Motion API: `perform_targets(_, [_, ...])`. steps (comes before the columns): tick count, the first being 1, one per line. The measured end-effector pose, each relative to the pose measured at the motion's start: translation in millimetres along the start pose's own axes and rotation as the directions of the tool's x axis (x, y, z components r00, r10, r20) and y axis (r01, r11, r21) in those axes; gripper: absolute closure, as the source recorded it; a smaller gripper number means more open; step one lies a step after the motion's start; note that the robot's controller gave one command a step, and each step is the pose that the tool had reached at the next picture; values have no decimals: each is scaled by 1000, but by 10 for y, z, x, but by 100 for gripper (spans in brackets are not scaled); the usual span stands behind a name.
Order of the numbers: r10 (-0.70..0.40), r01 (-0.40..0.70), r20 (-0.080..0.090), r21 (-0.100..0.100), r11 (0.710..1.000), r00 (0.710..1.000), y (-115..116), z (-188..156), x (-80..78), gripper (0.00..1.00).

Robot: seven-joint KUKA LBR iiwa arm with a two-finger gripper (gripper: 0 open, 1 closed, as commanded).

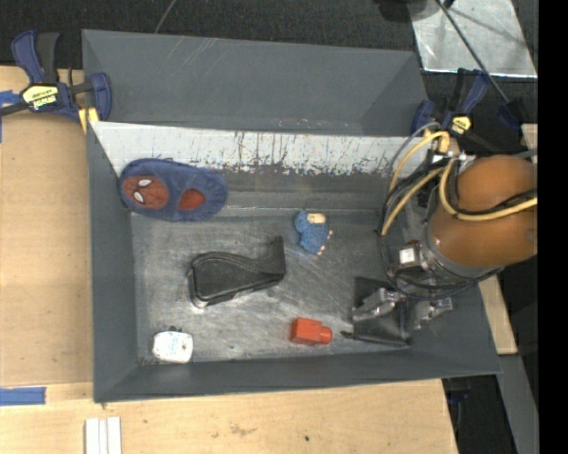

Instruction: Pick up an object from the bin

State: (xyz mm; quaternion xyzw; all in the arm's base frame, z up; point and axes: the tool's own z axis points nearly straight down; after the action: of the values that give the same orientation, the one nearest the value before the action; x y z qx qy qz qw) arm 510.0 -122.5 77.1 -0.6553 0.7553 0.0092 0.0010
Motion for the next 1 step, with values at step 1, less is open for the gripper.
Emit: perform_targets(1, [3,-3,-3,19,1000,1000,-31,20,66,100])
